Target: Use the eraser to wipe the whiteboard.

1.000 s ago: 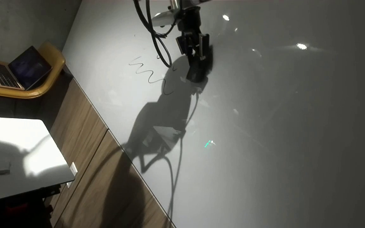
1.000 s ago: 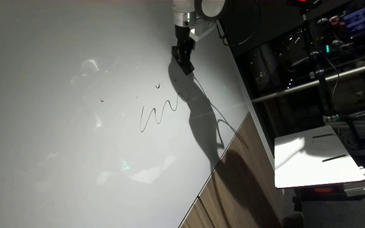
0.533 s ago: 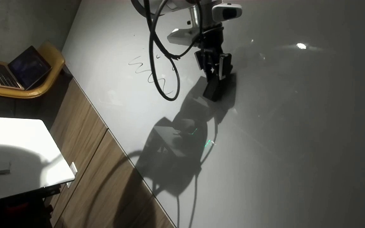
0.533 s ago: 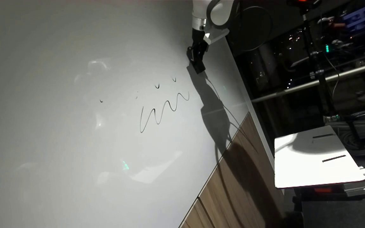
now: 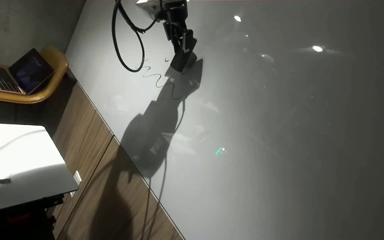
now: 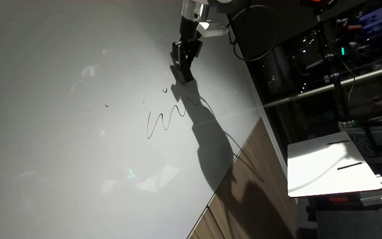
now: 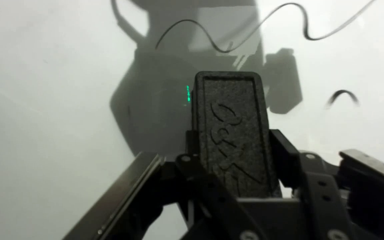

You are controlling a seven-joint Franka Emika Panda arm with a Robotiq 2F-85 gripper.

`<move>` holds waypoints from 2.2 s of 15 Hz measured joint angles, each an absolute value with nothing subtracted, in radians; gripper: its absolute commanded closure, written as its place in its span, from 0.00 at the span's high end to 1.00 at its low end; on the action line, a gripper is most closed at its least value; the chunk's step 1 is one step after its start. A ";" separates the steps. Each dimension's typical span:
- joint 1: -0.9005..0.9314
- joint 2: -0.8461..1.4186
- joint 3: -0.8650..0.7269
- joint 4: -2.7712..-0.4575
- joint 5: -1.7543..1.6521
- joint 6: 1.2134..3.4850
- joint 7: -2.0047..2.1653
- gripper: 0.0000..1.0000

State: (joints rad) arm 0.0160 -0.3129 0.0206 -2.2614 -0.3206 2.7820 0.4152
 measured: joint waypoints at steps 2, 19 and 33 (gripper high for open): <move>0.014 -0.314 0.050 -2.261 -0.281 2.782 0.407 0.29; -0.072 -0.239 0.065 -2.180 -0.285 2.784 0.305 0.29; -0.146 -0.173 -0.072 -2.144 -0.264 2.771 0.108 0.29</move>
